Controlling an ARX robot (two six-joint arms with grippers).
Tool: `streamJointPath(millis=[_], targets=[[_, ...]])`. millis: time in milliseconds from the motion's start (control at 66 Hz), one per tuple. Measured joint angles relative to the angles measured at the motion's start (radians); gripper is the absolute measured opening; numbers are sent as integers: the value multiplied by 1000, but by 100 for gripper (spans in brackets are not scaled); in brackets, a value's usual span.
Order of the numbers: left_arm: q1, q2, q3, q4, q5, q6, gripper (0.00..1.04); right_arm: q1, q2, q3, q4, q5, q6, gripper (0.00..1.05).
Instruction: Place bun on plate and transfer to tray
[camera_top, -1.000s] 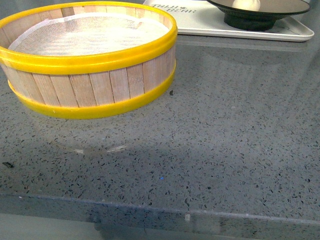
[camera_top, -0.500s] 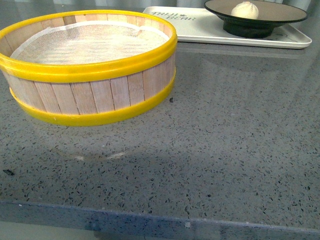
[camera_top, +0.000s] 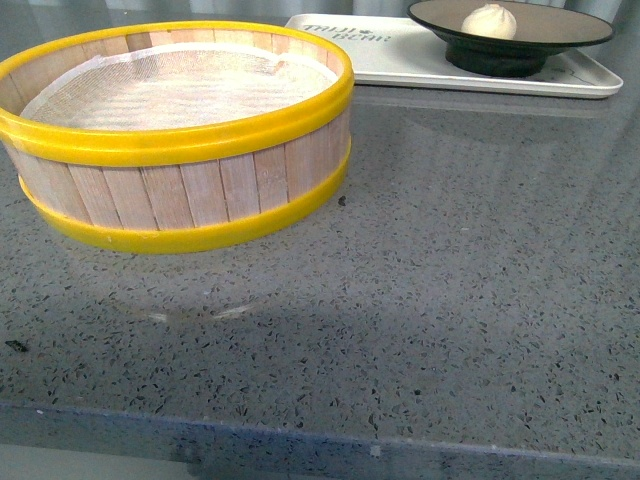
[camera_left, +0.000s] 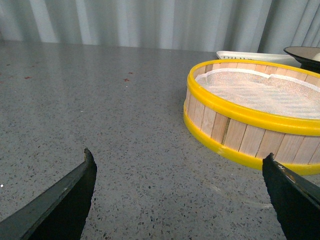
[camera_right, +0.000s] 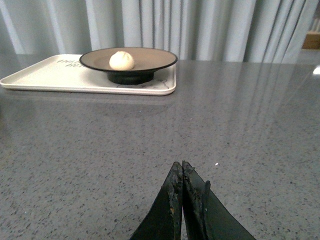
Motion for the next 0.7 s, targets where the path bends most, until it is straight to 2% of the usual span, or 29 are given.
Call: streamJointPath(millis=[61,152,697], targets=[[0,0,0,0,0,0,98,63,-24,-21,0,81,0,2],[0,0,0,0,1,0,98,103,-52,-21,-26,87,0,2],[0,0,0,0,0,0,98,108,-212,-21,-184,97,0,2]])
